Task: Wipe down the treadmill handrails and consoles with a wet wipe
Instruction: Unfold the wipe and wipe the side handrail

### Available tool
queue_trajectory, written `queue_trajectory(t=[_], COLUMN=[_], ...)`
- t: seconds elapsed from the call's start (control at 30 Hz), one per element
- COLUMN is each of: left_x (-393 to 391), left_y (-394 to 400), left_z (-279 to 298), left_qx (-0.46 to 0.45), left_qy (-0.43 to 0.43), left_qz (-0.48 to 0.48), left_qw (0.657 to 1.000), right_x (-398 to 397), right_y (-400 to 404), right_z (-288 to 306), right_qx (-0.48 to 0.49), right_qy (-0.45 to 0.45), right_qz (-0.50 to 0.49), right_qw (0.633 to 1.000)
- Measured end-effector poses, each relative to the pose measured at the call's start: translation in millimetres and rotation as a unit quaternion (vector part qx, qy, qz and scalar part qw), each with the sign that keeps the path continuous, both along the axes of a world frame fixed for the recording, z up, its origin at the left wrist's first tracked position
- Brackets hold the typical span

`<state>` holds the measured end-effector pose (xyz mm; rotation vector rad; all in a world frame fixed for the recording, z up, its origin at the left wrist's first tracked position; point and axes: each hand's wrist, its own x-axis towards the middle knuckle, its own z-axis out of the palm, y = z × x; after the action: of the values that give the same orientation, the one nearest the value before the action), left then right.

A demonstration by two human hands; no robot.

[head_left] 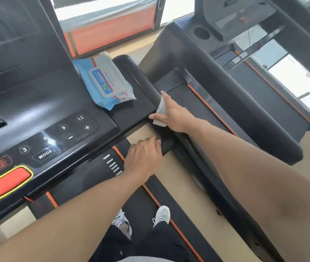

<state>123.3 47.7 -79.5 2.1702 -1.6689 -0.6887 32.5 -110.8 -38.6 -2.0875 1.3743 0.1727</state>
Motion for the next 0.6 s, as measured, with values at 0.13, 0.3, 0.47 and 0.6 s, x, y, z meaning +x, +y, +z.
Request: queue_trajectory(t=[0.13, 0.3, 0.47, 0.6], left_x=[-3, -3, -10, -38], left_y=[0, 0, 2, 7], left_z=[-2, -3, -6, -21], left_qx=[-0.004, -0.006, -0.054, -0.023], left_qy=[-0.022, -0.036, -0.134, -0.208], left_qz=[0.005, 0.044, 0.081, 0.153], left_qw=[1.000, 0.998, 0.986, 0.966], right_x=[-7, -52, -128, -176], right_y=[-1, 19, 57, 89], right_z=[2, -2, 0, -11], right_qx=[0.057, 0.117, 0.159, 0.091], right_qy=[-0.056, -0.047, -0.062, -0.003], right_qz=[-0.043, -0.074, -0.059, -0.009], right_qw=[0.996, 0.989, 0.984, 0.996])
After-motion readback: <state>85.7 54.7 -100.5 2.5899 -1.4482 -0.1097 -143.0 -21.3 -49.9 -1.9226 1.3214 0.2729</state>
